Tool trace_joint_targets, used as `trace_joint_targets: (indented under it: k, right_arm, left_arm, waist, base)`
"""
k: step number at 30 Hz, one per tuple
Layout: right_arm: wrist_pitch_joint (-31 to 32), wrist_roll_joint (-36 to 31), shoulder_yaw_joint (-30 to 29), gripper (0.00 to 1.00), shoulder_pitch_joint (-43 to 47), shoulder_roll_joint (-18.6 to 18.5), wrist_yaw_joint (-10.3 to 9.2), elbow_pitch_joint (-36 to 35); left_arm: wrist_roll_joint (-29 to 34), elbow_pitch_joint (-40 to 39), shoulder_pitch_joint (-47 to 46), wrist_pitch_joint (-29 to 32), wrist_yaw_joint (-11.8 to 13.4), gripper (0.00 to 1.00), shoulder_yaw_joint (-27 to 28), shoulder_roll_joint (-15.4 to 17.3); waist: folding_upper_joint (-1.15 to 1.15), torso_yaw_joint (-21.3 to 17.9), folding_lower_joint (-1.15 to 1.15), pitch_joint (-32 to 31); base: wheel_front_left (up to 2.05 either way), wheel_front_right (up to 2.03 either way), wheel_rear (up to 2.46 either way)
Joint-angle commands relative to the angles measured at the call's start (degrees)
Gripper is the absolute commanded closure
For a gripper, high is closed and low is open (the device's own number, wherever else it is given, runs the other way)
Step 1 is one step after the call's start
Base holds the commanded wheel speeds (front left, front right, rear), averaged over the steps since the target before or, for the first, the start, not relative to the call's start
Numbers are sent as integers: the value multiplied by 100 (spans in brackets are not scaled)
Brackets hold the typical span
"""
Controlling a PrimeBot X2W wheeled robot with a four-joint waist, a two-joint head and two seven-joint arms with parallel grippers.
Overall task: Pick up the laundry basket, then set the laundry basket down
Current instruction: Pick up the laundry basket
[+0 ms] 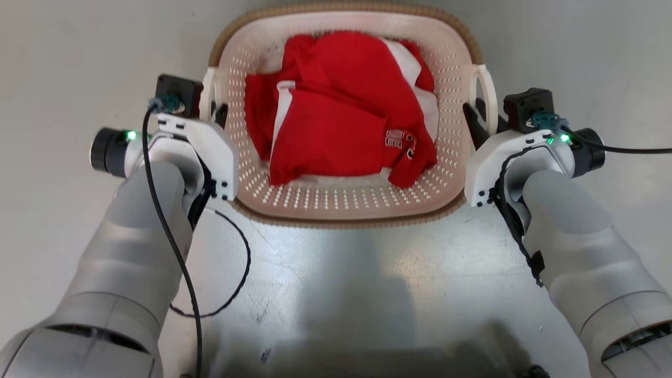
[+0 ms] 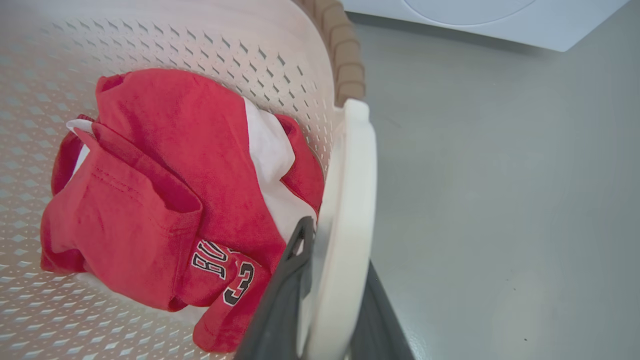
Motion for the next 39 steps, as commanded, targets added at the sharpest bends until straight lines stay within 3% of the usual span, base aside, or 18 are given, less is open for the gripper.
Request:
trace_joint_targets:
  k: [1, 16, 27, 39]
  right_arm:
    - [107, 20, 238, 100, 312, 91, 44, 11]
    - [1083, 737, 1292, 100, 920, 91, 44, -214]
    - [1523, 1307, 1938, 100, 1373, 91, 44, -182]
    - [1978, 1840, 2509, 100, 1599, 91, 44, -322]
  left_arm:
    - [-45, -62, 194, -24, 4, 100, 20, 234]
    - [-289, -55, 1103, 383, 1, 100, -205, 323]
    - [-697, -163, 1773, 846, 1, 100, -811, 313]
    - [-1419, -455, 2271, 1383, 0, 100, -1440, 279]
  waist:
    - [0, -12, 0, -161]
    - [0, -345, 0, -1753]
    - [0, -588, 0, -3221]
    - [0, -586, 0, -4201]
  base:
    - [0, 0, 0]
    - [0, 0, 0]
    - [0, 0, 0]
    - [0, 0, 0]
